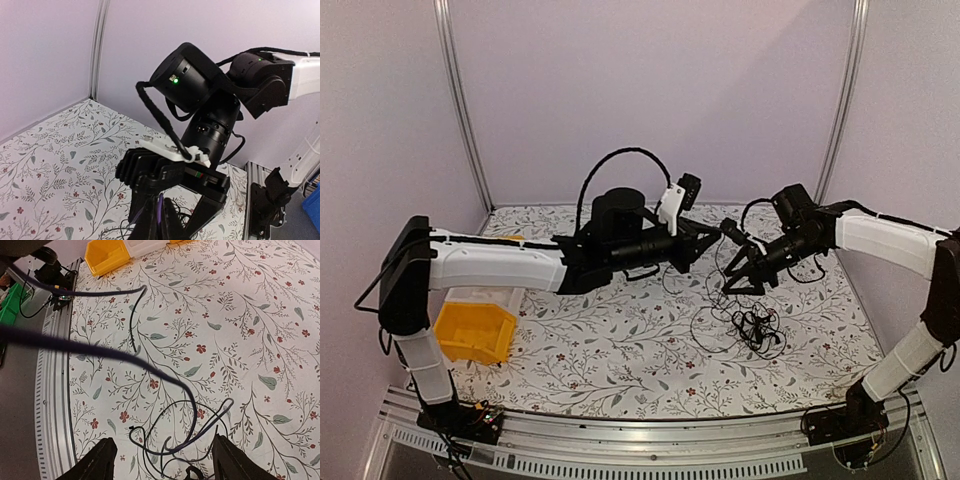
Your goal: Untangle the cables
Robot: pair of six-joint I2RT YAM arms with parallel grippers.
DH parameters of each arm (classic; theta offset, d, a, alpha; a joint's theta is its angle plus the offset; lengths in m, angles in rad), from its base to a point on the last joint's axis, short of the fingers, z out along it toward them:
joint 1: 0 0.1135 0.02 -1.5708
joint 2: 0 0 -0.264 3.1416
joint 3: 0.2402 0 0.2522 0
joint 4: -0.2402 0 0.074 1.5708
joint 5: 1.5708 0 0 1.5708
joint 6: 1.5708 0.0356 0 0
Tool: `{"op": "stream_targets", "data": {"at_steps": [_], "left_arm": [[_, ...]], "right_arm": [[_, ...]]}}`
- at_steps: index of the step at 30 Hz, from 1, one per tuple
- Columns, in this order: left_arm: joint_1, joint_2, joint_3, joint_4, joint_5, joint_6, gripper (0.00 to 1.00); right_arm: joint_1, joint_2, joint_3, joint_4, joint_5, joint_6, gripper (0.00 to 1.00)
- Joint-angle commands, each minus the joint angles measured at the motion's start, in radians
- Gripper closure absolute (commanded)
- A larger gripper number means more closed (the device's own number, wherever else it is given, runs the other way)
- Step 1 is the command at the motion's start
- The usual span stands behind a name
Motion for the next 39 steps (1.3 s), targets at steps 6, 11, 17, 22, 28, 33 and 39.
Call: {"op": "stream_targets", "data": {"at_steps": [6, 11, 17, 22, 28, 33, 39], "left_arm": [[-0.001, -0.059, -0.061, -0.056, -0.051, -0.040, 1.00], [-0.002, -0.111, -0.030, -0.116, -0.085, -0.010, 1.00], [0.000, -0.263, 0.079, -0.255, -0.222, 0.135, 1.00], [0.011, -0.333, 0.269, -0.440, -0.316, 0.268, 1.00], [0.022, -0.332, 0.504, -0.622, -0.432, 0.396, 1.00], [0.069, -0.334, 0.604, -0.716, -0.521, 0.438, 1.00], [0.160, -0.360, 0.621, -0.776, -0.552, 0.426, 1.00]], "right_arm": [[0.019, 0.205, -0.016, 0.175, -0.095, 0.078, 0.33], [0.019, 0.320, -0.012, 0.215, -0.084, 0.127, 0.47], [0.013, 0.393, -0.025, 0.240, 0.018, 0.159, 0.65], [-0.015, 0.413, -0.022, 0.240, 0.065, 0.172, 0.71], [-0.082, 0.423, -0.017, 0.239, 0.120, 0.189, 0.74], [-0.147, 0.413, -0.016, 0.242, 0.183, 0.204, 0.78], [-0.199, 0.411, -0.028, 0.244, 0.241, 0.196, 0.79]]}}
